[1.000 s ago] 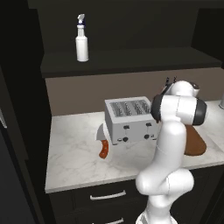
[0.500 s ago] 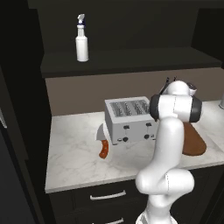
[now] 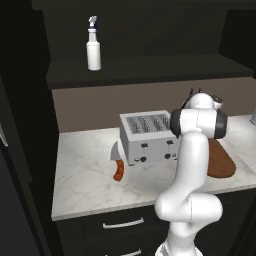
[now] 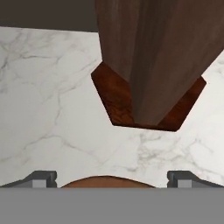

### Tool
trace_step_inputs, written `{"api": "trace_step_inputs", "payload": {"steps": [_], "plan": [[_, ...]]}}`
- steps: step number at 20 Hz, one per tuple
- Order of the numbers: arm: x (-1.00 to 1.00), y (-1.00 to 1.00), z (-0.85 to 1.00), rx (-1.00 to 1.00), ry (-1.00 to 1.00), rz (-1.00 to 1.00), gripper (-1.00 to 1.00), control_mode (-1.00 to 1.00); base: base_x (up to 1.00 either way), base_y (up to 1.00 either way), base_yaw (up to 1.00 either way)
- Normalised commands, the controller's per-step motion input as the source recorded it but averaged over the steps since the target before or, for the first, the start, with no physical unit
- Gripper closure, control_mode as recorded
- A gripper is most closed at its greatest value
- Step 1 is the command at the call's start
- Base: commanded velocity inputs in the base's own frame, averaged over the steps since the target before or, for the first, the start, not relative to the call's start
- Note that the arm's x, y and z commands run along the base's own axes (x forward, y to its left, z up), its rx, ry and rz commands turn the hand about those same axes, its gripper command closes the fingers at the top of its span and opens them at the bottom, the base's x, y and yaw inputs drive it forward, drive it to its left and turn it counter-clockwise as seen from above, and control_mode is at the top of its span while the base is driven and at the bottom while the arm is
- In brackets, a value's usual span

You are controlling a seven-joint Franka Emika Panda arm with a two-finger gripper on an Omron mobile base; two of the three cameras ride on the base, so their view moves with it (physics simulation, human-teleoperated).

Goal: Move the cutting board and knife to the sink. Then move spray from the cabinet to the counter.

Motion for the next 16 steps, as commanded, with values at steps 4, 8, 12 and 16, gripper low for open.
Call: {"api": "trace_step_inputs", "payload": {"steps": [4, 8, 12, 16], "plan": [[0.14, -0.04, -0.12, 0.00, 0.00, 0.00, -1.00, -1.00, 0.00, 0.00, 0.00], [0.03, -0.01, -0.14, 0.00, 0.00, 0.00, -1.00, -1.00, 0.00, 0.00, 0.00], [0.00, 0.00, -0.17, 0.00, 0.00, 0.00, -1.00, -1.00, 0.00, 0.00, 0.00], [0.04, 0.00, -0.12, 0.00, 0.00, 0.00, -1.00, -1.00, 0.00, 0.00, 0.00]]}}
